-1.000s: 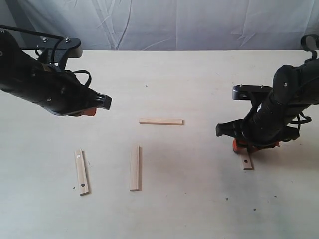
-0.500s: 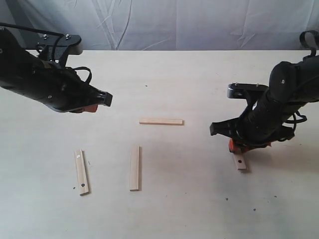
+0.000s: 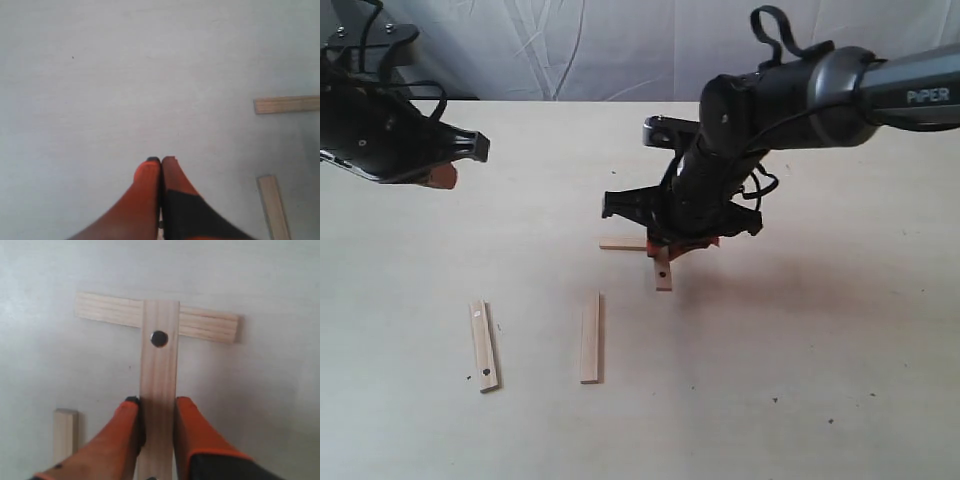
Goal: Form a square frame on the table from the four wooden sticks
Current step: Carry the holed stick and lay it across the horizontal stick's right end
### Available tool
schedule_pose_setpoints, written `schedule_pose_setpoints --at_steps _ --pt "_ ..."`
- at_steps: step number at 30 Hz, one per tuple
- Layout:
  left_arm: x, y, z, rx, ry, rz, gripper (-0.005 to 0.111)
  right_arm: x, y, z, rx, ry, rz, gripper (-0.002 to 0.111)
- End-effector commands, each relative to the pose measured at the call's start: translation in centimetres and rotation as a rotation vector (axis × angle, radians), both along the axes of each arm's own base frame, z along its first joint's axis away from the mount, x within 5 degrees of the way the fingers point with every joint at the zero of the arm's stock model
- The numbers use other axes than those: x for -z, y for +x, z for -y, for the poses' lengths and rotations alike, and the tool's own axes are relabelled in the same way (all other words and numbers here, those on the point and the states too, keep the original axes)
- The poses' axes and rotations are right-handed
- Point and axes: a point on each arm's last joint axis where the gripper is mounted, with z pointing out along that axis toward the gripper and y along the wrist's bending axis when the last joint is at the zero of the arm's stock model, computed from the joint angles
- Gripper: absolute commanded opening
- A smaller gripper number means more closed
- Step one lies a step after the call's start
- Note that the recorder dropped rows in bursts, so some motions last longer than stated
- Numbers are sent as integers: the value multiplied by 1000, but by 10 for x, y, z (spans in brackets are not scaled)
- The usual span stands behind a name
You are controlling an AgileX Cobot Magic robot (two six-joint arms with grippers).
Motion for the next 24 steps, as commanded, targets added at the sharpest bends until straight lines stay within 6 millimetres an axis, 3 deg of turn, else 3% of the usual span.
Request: schedule_pose_setpoints --at_steps 1,9,11,14,16,20,24 --pt "-2 1 -2 -39 -46 -5 0 10 10 -5 39 -101 -37 0" --pt "-2 2 -1 -44 -57 5 0 24 13 -2 90 -147 -46 2" --pt "-2 2 -1 -44 -57 5 0 26 13 -2 91 -148 -48 13" --pt "-2 2 -1 -44 -57 5 0 26 14 -3 92 -143 -42 39" --pt "-2 2 -1 -44 -57 5 0 26 15 -2 97 -140 -39 47" --pt "-2 2 -1 -36 -53 6 0 13 15 -2 106 -117 -14 47" --pt "2 -1 9 32 -32 20 0 -2 24 13 214 6 -84 42"
